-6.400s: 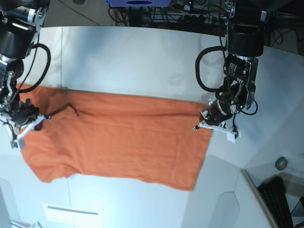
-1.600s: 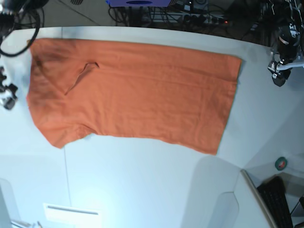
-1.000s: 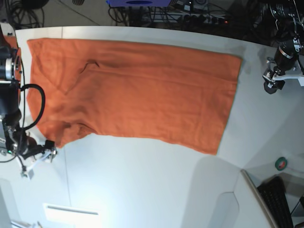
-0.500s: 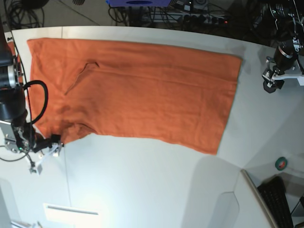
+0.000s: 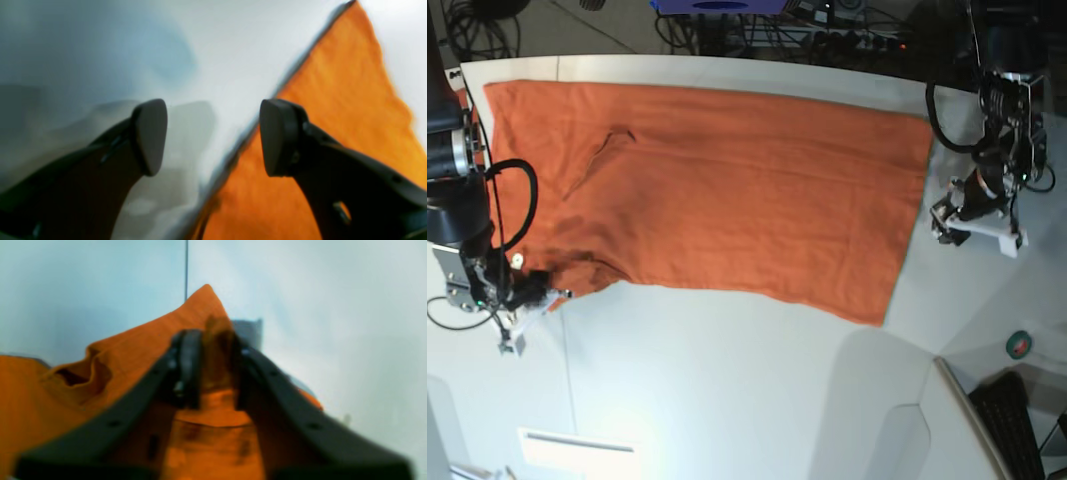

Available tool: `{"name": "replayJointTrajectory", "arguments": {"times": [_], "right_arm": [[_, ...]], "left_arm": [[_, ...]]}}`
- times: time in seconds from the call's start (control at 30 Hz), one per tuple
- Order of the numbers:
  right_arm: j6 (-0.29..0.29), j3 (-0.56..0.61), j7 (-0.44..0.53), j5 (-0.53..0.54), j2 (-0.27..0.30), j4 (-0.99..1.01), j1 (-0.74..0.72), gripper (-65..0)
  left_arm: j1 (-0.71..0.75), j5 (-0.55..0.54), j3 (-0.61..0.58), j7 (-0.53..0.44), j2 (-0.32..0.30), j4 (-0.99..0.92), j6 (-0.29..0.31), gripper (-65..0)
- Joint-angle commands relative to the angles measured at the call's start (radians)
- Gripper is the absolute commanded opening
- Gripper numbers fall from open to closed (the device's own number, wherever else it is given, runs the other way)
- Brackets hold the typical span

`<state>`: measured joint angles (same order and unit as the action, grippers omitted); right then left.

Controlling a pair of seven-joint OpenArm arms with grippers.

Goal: Layout the t-shirt on the table in an organized manner, then fold the t-shirt properly
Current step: 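Grasp the hem corners of the shirt with both grippers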

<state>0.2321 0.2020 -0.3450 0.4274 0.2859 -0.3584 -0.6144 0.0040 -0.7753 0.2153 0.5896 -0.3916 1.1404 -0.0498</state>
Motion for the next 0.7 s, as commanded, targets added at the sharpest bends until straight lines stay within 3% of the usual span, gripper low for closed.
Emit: {"name": "replayJointTrajectory", "arguments": {"times": [0.0,0.13,0.27,0.37,0.57,0.67], "right_arm": [[0.0,-0.006,0.014,0.008,0.016,-0.015,-0.032,-64.5],[0.0,-0.008,0.014,0.009,0.016,-0.015,-0.028,-65.0],[0.0,-0.008,0.014,0.009,0.016,-0.015,-0.028,-65.0],[0.0,-0.008,0.014,0.009,0.016,-0.015,-0.028,-65.0],[0.0,-0.008,0.014,0.009,0.016,-0.017,-0.028,-65.0],[0.0,-0.008,0.014,0.009,0.016,-0.017,-0.028,-65.0]], "left_arm": [[-0.068,-0.005,-0.021,0.013,-0.023,-0.018,0.011,-22.9],[-0.255,0.001,-0.115,0.076,-0.022,-0.139,0.011,-22.5],[-0.439,0.003,-0.287,0.074,-0.022,-0.296,0.011,-13.7],[-0.563,0.003,-0.445,0.066,-0.016,-0.443,0.011,-11.5],[-0.698,0.003,-0.644,-0.078,0.035,-0.687,0.014,-11.4],[-0.704,0.003,-0.692,-0.104,0.055,-0.724,0.072,-11.4]]}}
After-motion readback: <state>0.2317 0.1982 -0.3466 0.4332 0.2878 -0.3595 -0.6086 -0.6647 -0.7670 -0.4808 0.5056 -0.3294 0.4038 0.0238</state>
